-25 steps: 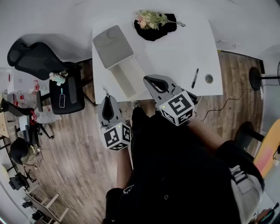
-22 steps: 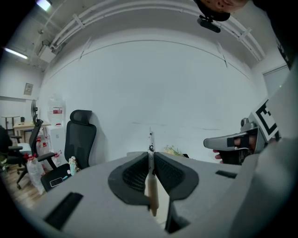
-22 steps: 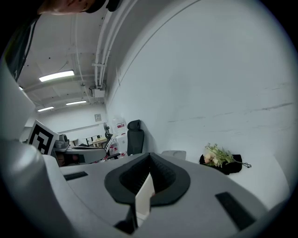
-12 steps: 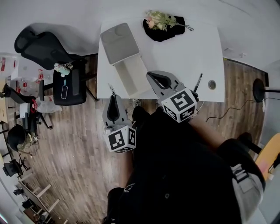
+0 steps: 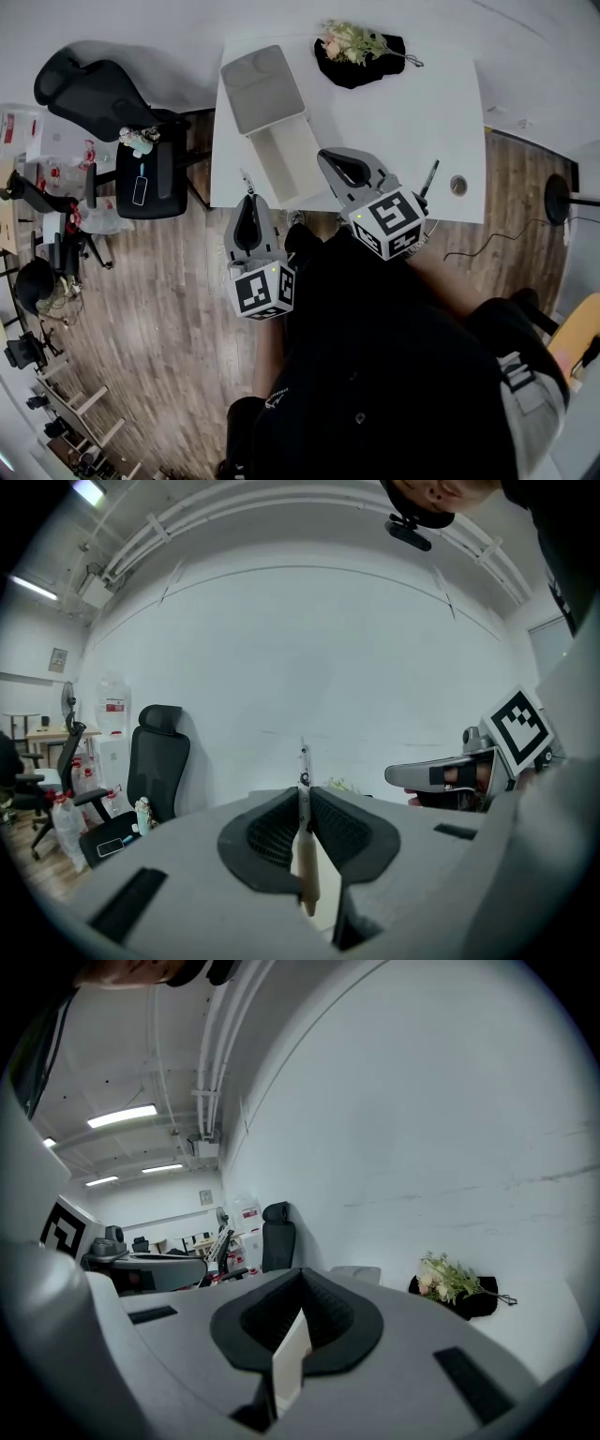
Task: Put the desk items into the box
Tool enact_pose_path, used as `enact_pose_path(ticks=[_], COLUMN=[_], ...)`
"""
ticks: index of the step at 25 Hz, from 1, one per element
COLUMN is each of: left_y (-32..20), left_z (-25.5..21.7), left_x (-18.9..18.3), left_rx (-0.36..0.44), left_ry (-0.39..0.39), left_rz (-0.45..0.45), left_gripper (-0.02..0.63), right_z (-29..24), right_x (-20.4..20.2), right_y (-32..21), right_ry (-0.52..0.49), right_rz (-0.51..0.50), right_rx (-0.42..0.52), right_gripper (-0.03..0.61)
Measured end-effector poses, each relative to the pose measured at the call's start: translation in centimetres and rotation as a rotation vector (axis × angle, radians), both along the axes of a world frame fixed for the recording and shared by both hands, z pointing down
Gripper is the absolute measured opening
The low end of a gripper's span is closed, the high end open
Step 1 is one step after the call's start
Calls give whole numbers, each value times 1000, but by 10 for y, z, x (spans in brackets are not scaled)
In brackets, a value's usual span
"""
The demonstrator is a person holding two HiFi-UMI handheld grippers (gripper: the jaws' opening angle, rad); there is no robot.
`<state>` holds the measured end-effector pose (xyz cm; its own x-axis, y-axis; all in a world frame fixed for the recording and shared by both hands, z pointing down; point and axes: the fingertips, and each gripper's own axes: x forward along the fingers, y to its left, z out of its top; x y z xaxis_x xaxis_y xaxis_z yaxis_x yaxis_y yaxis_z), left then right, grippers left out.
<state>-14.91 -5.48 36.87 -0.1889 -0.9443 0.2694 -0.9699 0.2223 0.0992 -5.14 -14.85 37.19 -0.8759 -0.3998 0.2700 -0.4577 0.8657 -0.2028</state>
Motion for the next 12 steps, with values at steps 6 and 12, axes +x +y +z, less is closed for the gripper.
enact_pose_path(ticks=[6,12], left_y=[-18,-40], left_z=[20,44], left_x=[1,3], left_rx=[-66,-127], left_ry=[28,61], left_rz=[70,164], left_gripper=[46,46], right_z=[3,11], right_x=[2,11], right_y=[-8,-14], right_ry=[11,45], right_rz=[49,137], right_rx=[-19,-34], right_gripper=[-2,-2])
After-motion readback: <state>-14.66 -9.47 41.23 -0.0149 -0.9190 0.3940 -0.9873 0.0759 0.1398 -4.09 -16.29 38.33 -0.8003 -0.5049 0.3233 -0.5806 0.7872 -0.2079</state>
